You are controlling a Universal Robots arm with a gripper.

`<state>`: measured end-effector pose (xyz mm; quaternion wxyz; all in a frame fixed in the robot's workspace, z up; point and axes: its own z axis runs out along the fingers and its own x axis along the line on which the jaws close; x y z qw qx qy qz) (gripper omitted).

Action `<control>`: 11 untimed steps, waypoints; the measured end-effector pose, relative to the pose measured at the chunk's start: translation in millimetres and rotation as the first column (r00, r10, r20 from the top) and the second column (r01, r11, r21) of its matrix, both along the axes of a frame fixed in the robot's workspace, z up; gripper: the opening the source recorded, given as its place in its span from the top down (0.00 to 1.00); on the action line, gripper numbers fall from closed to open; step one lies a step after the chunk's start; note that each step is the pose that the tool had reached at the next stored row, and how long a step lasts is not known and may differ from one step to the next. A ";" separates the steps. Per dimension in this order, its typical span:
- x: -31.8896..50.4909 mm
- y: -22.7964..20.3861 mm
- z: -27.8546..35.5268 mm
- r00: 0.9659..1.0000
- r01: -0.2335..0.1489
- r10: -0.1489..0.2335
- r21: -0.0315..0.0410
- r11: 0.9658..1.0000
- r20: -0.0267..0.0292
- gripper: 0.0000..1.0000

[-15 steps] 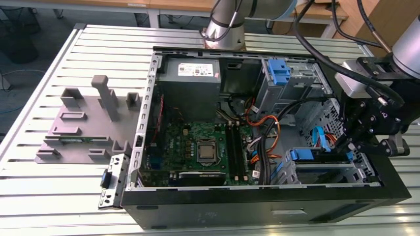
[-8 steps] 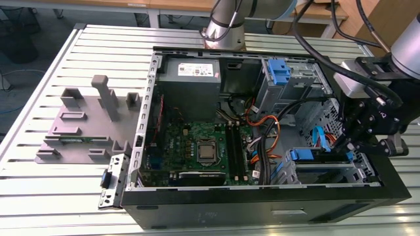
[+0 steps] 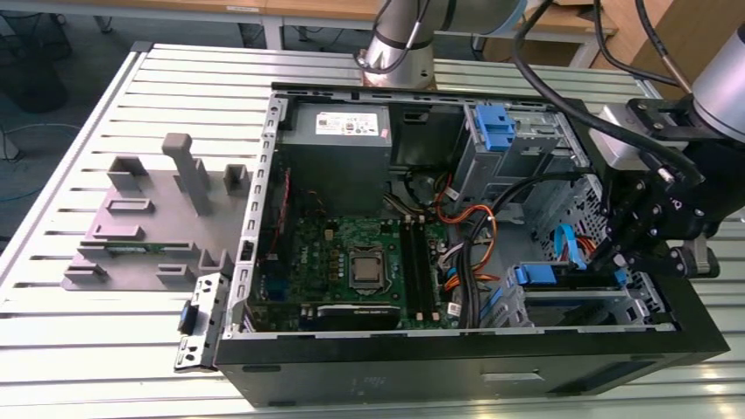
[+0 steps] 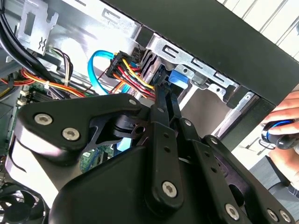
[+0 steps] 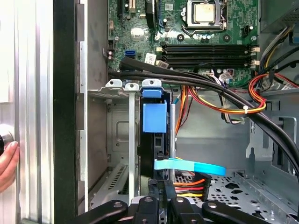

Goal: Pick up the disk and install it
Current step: 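Insert the second disk wire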

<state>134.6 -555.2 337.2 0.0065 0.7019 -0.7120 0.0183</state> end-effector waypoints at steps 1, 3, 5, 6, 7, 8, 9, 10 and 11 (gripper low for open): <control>-0.5 0.0 -0.1 1.000 0.000 0.000 0.000 1.000 0.000 0.84; -1.2 0.0 -0.1 1.000 0.000 0.000 0.000 1.000 0.000 0.84; -2.0 0.1 -0.2 1.000 0.000 0.000 0.000 1.000 0.000 0.84; -2.3 0.1 -0.2 1.000 0.000 0.000 0.000 1.000 0.000 0.84; -2.5 0.1 -0.2 1.000 0.000 0.000 0.000 1.000 0.000 0.84; -2.6 0.1 -0.2 1.000 0.000 0.000 0.000 1.000 0.000 0.84; -2.6 0.1 -0.2 1.000 0.000 0.000 0.000 1.000 0.000 0.84; -2.9 0.2 -0.2 1.000 0.001 -0.001 0.000 1.000 0.000 0.84; -3.2 0.1 -0.2 1.000 0.001 -0.001 0.000 1.000 0.000 0.84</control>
